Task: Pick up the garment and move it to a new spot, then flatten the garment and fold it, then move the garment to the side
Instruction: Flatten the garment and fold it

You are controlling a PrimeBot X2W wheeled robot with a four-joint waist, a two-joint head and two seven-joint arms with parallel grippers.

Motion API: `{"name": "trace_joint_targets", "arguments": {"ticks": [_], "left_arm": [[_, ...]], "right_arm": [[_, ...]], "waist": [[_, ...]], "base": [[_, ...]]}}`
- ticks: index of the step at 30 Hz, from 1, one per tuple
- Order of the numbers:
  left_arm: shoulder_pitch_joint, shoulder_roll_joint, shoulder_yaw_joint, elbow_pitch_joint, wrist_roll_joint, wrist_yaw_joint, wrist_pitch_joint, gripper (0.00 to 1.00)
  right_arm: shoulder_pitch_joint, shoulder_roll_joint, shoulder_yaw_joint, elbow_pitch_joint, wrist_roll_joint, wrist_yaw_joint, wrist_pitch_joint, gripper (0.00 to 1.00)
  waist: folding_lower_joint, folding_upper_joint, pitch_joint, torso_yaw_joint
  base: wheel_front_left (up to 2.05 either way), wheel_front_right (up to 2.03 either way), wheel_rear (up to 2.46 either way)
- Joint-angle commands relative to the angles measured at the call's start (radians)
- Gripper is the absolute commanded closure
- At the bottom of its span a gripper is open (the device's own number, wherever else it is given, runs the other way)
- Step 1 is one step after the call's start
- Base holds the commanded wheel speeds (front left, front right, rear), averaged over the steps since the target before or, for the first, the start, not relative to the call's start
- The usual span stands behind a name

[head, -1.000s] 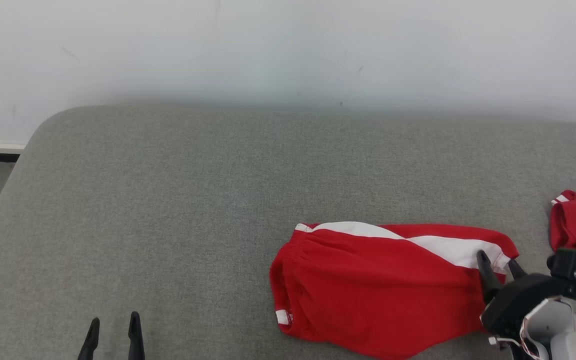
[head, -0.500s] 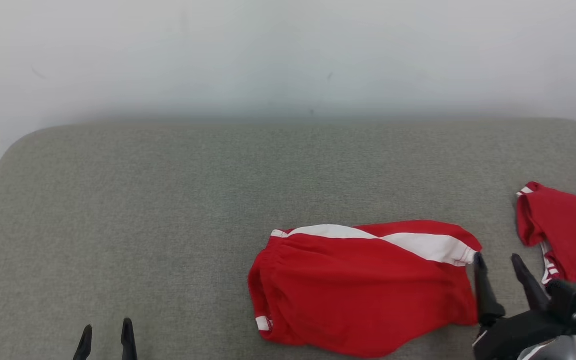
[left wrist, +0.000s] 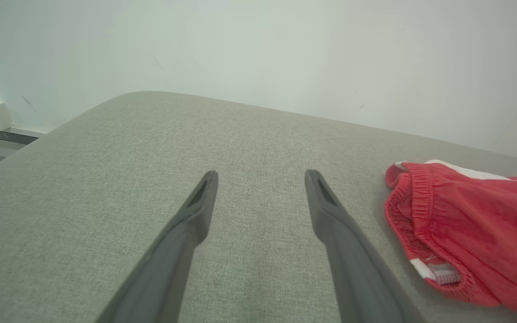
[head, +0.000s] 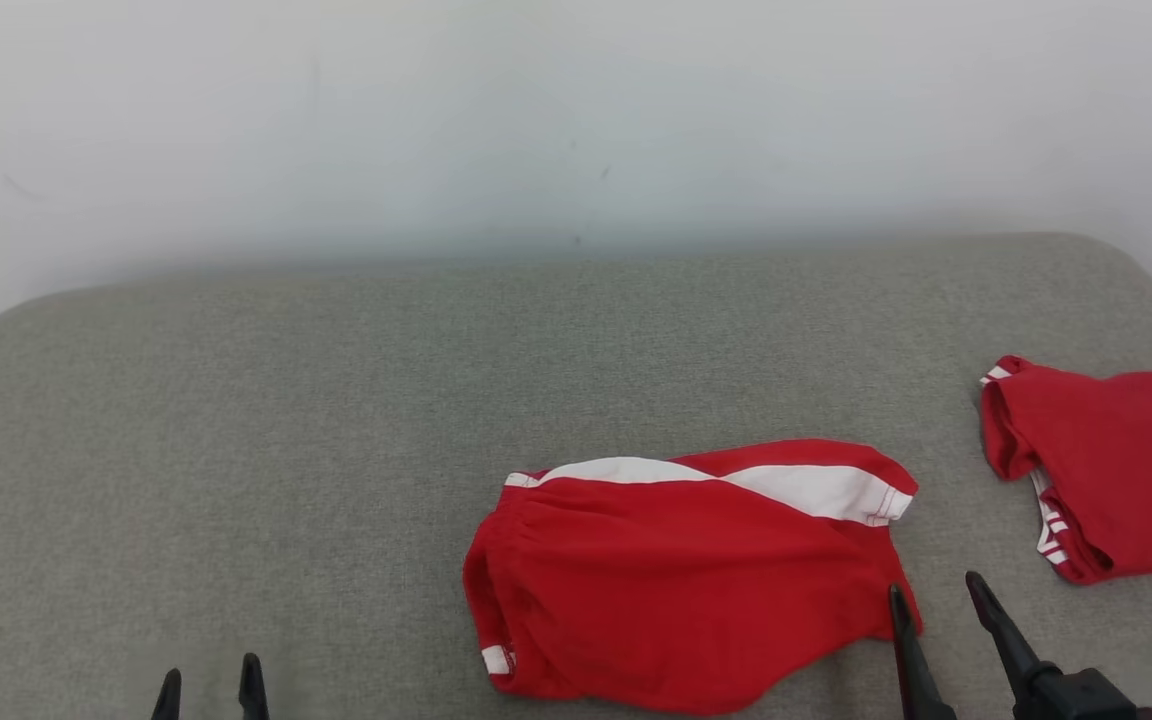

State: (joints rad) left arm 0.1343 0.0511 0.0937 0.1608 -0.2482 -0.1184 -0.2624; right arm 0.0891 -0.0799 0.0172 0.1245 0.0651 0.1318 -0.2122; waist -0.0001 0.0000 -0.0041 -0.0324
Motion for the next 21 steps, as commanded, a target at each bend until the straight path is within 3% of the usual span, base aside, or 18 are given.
{"name": "trace_joint_targets", "arguments": {"ticks": [1, 10, 14, 21], "left_arm": [[0.002, -0.001, -0.004, 0.011, -0.006, 0.002, -0.003, 0.0], [-0.139, 0.016, -0.099, 0.095, -0.024, -0.01, 0.031, 0.0], [-0.214, 0.027, -0.13, 0.111, -0.036, -0.012, 0.098, 0.0], [-0.369, 0.03, -0.185, 0.176, -0.086, -0.011, 0.32, 0.0]], "right_arm": [[0.015, 0.005, 0.005, 0.013, 0.008, -0.002, -0.01, 0.0], [-0.015, 0.009, 0.029, 0.033, 0.021, -0.002, -0.012, 0.0], [-0.021, 0.009, 0.035, 0.033, 0.024, -0.003, -0.011, 0.0], [-0.027, 0.013, 0.05, 0.034, 0.031, -0.003, -0.009, 0.0]], "waist": [[0.0001, 0.0, -0.004, -0.013], [0.0001, 0.0, -0.005, -0.069], [0.0001, 0.0, -0.002, -0.091], [0.0001, 0.0, 0.014, -0.144]], "base": [[0.0, 0.0, 0.0], [0.0, 0.0, 0.0], [0.0, 0.0, 0.0], [0.0, 0.0, 0.0]]}}
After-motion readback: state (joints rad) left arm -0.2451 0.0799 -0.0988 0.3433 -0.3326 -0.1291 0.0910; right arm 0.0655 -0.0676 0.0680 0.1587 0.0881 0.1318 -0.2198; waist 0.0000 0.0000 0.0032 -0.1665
